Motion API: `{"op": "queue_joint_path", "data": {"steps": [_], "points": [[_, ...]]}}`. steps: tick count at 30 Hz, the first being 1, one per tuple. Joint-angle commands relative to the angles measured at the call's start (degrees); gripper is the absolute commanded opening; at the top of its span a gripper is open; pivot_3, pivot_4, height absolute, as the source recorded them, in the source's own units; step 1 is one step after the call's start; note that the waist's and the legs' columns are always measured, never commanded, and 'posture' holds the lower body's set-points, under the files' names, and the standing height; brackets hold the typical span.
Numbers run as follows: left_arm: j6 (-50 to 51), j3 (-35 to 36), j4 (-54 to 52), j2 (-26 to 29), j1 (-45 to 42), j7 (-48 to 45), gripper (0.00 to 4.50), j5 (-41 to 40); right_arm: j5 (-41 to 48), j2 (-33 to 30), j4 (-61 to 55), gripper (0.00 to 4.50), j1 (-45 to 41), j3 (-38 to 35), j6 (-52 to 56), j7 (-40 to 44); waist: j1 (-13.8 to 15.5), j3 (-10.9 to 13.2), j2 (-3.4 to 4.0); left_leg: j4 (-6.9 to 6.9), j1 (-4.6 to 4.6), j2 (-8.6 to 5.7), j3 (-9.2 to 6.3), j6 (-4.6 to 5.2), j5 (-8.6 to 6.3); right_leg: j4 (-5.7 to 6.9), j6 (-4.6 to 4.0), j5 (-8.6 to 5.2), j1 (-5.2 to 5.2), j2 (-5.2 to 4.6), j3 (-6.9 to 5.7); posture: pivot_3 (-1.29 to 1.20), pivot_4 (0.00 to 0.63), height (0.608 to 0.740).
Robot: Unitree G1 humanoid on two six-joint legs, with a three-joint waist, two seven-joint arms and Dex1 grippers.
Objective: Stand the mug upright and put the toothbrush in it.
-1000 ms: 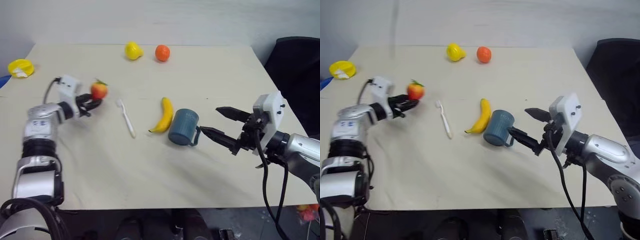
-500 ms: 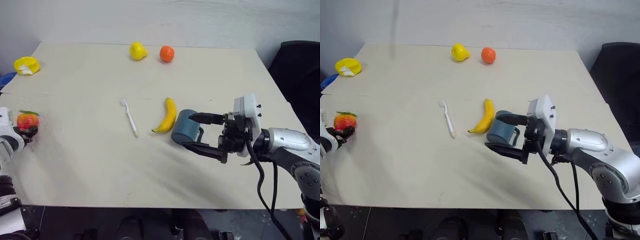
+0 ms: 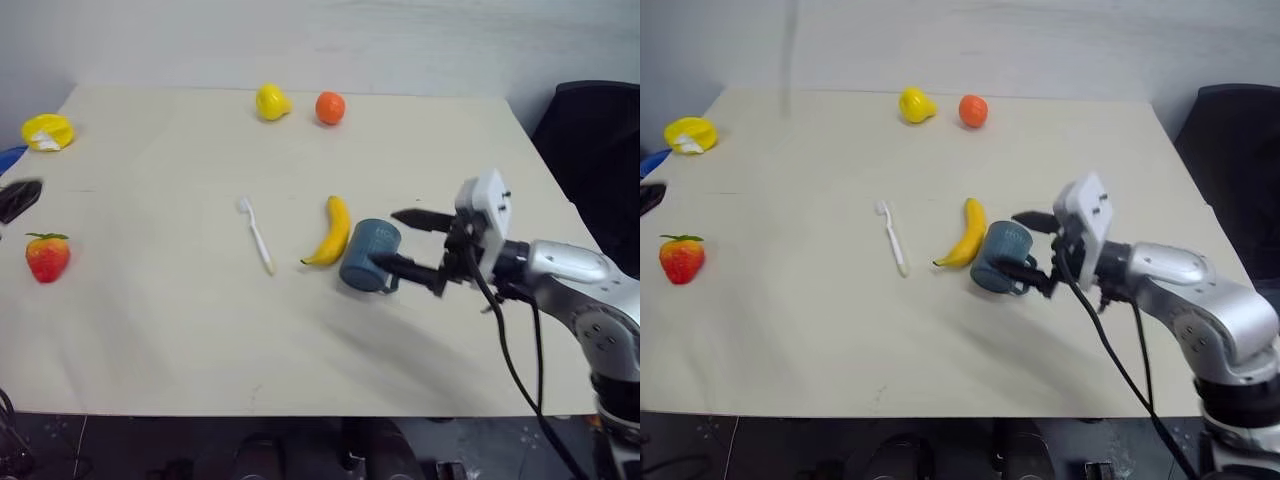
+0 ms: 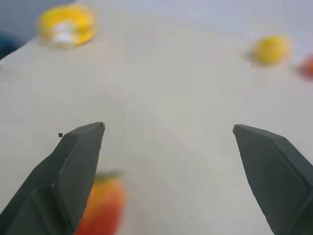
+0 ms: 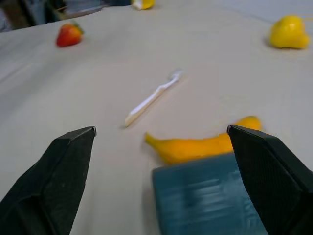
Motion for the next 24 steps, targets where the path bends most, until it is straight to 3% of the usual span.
{"op": "queue_joint_path", "data": {"steps": [1, 3, 5, 9, 17, 24], "points": [[-0.3, -13.9, -19.0, 3.0, 2.7, -16.9, 4.47, -7.8, -5.3, 4.7, 5.7, 4.50, -8.1, 6.1, 5.7, -7.1, -0.3, 0.0, 0.12, -0.01, 0.03, 0.00, 0.01, -0.01, 0.00, 0.05, -0.03, -0.02, 0.00, -0.01, 0.03, 0.00, 0.150, 0.740], [-4.4, -24.3, -25.8, 4.9, 3.5, -24.5, 4.47, -6.0, -9.6, 7.6, 11.8, 4.50, -14.6, 11.2, 7.9, -8.1, -0.7, 0.0, 0.39, -0.01, 0.08, 0.00, 0.06, -0.05, -0.01, 0.13, -0.10, -0.06, -0.01, 0.00, 0.05, 0.00, 0.150, 0.740], [-11.0, -32.5, -23.1, 5.0, -0.6, -26.5, 4.47, 1.1, -10.9, 12.0, 20.7, 4.50, -22.0, 13.1, 10.7, -7.6, -1.4, 0.2, 0.61, -0.01, 0.09, -0.01, 0.13, -0.08, 0.01, 0.20, -0.11, -0.07, -0.07, 0.02, 0.11, 0.00, 0.150, 0.740], [-18.4, -41.1, -16.0, 2.3, -9.8, -27.7, 4.47, 8.4, -17.0, 16.6, 39.5, 4.50, -33.7, 17.1, 11.2, -4.7, -2.2, 0.2, 0.61, -0.12, -0.18, 0.05, 0.08, -0.33, 0.22, 0.47, -0.28, -0.14, -0.57, 0.26, 0.17, 0.00, 0.150, 0.740], [-20.8, -40.9, -13.7, -1.3, -11.4, -28.0, 4.47, 9.4, -26.4, 25.8, 72.8, 4.50, -47.0, 16.7, 4.6, 1.4, -4.2, 0.2, 0.61, -0.18, -0.53, -0.02, 0.18, -0.18, 0.17, 0.48, -0.28, -0.14, -0.92, 0.15, 0.15, 0.00, 0.150, 0.740], [-20.1, -39.2, -16.2, -3.0, -9.9, -24.6, 4.47, 9.3, -29.3, 32.4, 86.8, 4.50, -53.5, 11.4, -3.0, 4.8, -5.3, 0.2, 0.62, -0.17, -0.47, 0.06, 0.08, -0.28, 0.22, 0.54, -0.27, -0.14, -0.88, 0.17, 0.14, 0.00, 0.150, 0.740]]}}
